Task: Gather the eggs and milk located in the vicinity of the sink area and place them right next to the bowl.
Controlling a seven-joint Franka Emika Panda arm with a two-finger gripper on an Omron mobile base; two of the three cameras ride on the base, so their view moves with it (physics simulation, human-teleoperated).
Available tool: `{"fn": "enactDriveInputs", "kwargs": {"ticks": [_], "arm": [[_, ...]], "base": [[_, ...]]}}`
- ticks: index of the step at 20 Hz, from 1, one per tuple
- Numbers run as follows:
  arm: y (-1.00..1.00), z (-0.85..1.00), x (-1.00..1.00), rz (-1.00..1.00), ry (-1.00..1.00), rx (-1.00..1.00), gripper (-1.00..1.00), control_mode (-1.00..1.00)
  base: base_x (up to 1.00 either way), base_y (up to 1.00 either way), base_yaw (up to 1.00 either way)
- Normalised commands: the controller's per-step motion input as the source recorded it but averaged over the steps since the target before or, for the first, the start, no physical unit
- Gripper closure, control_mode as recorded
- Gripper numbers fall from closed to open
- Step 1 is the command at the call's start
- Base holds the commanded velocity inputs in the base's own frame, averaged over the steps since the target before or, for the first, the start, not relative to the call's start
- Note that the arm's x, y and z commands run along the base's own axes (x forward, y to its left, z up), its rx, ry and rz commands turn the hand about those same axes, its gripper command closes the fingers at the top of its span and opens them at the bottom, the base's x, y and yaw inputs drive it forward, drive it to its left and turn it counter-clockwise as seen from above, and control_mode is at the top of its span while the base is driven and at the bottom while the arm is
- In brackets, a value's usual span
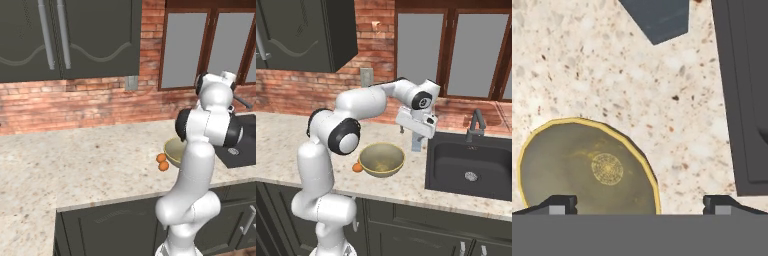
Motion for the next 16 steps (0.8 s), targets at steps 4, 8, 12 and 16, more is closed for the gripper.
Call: {"fn": "enactDriveInputs", "kwargs": {"ticks": [4,8,12,16], "arm": [[-0.04,0.00,0.03,0.00,0.00,-0.03,-1.00,-1.00],[0.00,0.00,-0.01,0.00,-0.09,-0.09,-1.00,-1.00],[0.00,-0.08,-0.03,0.00,-0.13,-0.12,-1.00,-1.00],[0.00,-0.05,0.00,0.00,-0.23,-0.13,-1.00,-1.00]], "base": [[0.00,0.00,0.00],[0.00,0.00,0.00],[0.00,0.00,0.00],[0.00,0.00,0.00]]}}
